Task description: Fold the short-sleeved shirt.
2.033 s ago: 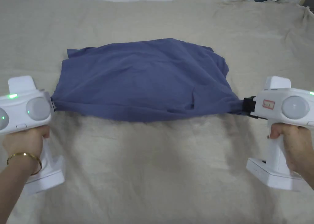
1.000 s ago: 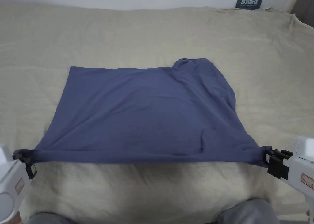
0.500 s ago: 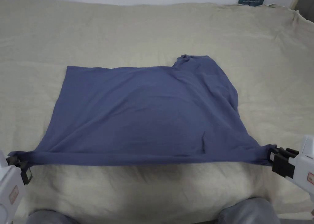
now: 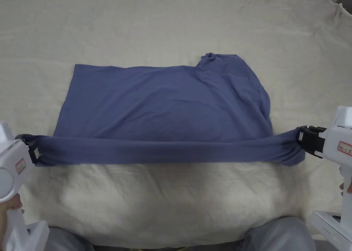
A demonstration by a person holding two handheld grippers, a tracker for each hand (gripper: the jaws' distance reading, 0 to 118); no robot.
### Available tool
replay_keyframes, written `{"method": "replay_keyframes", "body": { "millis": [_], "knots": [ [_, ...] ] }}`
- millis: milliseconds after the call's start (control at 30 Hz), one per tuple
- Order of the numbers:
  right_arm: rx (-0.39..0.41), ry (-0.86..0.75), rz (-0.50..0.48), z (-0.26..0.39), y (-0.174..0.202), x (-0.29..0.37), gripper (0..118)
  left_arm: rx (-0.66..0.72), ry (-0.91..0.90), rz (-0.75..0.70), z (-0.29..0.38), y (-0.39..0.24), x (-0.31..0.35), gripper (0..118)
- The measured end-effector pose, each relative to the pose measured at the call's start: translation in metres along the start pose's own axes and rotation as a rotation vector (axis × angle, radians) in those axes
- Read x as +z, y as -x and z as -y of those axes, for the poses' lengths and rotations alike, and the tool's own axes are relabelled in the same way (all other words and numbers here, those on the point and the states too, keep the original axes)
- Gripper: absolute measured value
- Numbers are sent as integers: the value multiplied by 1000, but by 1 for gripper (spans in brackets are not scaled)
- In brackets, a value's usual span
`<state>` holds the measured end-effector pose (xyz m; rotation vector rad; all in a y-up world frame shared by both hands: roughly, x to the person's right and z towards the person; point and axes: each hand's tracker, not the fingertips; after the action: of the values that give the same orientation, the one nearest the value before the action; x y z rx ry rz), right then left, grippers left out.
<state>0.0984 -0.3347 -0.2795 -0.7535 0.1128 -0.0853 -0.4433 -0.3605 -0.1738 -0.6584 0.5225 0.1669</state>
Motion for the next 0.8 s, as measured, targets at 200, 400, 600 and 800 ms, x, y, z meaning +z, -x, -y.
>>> {"method": "replay_keyframes", "body": {
  "millis": [200, 400, 600, 800],
  "knots": [
    [-44, 61, 3, 18, -4, -9, 2, 30, 52, 0, 11, 3, -9, 0],
    [-93, 68, 19, 29, -8, 0, 46, 52, 34, -13, 17, 9, 0, 69],
    [-78, 12, 31, 18, -4, 20, 100, 107, -40, -4, 1, 21, 18, 118],
    [-30, -112, 44, -3, 8, 41, 100, 93, -128, 31, -25, 14, 35, 118]
  ]
}}
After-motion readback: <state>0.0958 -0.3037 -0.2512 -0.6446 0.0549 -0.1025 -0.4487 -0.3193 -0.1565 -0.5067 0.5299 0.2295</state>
